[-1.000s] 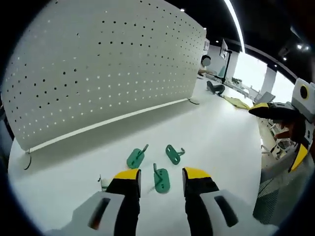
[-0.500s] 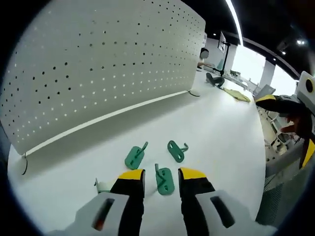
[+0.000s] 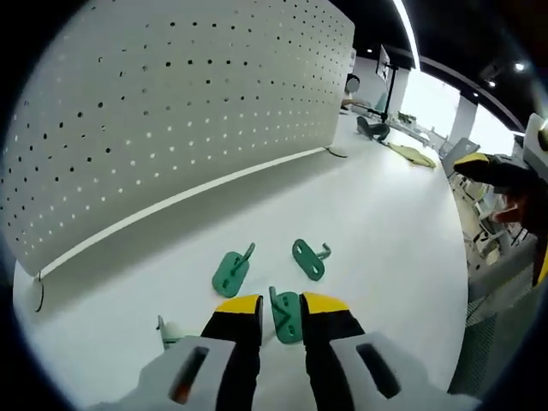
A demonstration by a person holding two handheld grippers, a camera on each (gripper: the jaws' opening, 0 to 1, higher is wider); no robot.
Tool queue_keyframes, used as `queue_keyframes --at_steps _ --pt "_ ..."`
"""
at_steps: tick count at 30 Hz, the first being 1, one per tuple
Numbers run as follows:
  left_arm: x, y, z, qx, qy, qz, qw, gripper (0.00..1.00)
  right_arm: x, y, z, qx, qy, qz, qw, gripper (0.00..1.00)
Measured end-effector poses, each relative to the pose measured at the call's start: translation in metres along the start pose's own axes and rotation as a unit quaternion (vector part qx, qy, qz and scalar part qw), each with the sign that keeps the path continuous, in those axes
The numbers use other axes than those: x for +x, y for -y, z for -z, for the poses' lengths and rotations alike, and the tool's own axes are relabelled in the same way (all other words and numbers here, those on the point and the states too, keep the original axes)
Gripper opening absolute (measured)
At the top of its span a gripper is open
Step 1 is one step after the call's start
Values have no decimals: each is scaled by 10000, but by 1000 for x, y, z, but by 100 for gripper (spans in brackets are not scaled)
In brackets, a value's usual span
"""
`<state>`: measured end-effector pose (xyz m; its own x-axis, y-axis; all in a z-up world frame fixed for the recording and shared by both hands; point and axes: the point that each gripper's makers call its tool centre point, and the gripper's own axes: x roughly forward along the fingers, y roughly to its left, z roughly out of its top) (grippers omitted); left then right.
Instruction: Insert the hook assembly into the mounting plate slot until the hook locks in place.
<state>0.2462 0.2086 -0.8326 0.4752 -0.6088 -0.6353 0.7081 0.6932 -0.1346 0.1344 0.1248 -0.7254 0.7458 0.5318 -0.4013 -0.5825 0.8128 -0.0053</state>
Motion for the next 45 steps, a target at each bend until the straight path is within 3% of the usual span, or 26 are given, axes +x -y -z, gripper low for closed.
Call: queue_keyframes --at_steps 13,28,45 --pt "3 3 3 132 -124 54 9998 8 -1 0 -3 28 52 15 10000 85" --pt "-1 4 5 171 -109 27 9998 4 -1 0 -2 16 37 12 10000 85" --pt "-44 13 -22 63 580 116 9982 3 -2 -1 -5 -62 108 -3 9999 75"
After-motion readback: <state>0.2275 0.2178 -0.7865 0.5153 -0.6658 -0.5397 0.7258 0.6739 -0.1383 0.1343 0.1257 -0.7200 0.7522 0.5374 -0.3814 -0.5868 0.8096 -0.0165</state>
